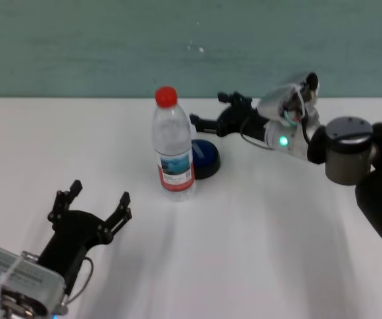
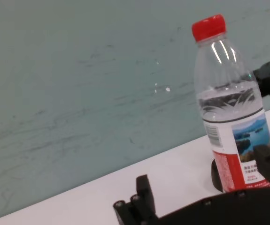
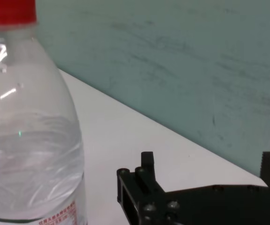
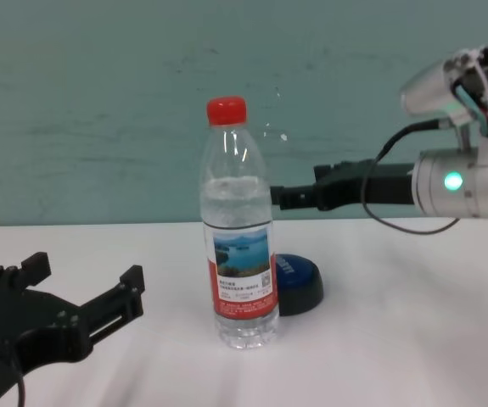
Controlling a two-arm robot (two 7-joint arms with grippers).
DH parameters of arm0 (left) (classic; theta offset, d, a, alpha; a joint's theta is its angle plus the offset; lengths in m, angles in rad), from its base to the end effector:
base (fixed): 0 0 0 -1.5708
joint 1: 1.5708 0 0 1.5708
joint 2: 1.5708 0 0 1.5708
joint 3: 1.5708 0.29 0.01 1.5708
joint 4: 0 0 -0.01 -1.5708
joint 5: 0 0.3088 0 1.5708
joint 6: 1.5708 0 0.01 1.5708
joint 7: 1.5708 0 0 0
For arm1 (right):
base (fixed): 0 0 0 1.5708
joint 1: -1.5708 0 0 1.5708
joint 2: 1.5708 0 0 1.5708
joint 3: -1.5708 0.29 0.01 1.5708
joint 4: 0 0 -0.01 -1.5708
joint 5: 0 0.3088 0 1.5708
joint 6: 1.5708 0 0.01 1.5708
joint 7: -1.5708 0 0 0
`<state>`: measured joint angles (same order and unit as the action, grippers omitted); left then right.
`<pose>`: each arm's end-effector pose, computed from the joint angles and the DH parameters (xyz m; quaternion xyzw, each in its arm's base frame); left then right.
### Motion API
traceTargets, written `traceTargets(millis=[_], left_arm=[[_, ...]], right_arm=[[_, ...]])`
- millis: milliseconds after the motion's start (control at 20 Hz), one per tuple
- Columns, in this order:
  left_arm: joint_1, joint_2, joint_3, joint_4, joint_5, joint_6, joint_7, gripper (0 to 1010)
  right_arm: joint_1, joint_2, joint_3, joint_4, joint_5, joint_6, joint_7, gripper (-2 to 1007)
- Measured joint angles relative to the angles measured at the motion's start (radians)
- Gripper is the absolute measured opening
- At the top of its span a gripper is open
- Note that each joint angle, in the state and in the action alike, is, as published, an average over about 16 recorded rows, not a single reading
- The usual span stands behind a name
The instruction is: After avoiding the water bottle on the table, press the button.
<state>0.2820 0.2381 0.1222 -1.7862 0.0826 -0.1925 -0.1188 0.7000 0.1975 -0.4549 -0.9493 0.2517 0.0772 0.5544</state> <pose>0.2432 0.0158 -0.3127 0.0597 -0.1309 0.5767 0.8042 0.5011 0.0184 -0.2285 -0.1009 -0.0135 -0.3797 0.9195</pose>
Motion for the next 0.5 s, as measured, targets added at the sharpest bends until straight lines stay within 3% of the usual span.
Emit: traceTargets(millis=[500], left_arm=[[0.000, 0.000, 0.000, 0.000, 0.000, 0.000, 0.000, 1000]], right_arm=[[-0.085, 0.085, 0.020, -0.195, 0.036, 0.039, -0.042, 1004]])
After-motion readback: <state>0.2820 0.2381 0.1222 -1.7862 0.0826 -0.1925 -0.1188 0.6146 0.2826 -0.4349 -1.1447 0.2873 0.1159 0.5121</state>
